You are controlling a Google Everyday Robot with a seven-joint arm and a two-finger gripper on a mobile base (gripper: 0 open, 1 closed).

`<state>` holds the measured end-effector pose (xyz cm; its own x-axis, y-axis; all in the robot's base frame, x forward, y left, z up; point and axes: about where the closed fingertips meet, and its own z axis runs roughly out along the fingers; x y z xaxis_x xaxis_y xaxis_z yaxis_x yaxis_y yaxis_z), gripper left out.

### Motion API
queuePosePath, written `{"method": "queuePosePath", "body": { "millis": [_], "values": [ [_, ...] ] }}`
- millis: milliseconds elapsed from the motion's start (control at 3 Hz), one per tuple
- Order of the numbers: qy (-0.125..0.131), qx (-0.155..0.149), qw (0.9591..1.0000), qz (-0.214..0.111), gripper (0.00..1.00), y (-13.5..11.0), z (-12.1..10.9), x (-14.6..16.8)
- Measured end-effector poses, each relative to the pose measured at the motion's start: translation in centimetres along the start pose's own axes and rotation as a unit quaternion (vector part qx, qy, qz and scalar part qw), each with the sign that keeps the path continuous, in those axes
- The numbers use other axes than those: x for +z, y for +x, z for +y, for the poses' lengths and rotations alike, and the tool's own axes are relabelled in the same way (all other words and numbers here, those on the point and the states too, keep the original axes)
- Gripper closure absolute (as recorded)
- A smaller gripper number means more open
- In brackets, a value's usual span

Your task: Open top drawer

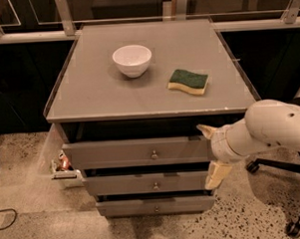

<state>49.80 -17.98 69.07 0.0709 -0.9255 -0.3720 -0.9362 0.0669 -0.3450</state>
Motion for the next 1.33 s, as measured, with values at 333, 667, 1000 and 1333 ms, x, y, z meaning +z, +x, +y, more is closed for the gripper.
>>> {"method": "queuePosePath", "body": {
  "millis": [333, 667, 1000, 1333],
  "values": [
    [0.006, -0.012, 0.9998, -0.014, 0.0, 0.0, -1.9, 2.8],
    [0.003, -0.016, 0.9996, -0.023, 0.0, 0.4, -3.0, 4.9],
    [-0.003, -0.014, 0.9995, -0.03, 0.0, 1.1, -3.6, 6.4],
    [-0.004, -0.013, 0.9995, -0.03, 0.05, 1.1, -3.6, 6.4]
  ]
}}
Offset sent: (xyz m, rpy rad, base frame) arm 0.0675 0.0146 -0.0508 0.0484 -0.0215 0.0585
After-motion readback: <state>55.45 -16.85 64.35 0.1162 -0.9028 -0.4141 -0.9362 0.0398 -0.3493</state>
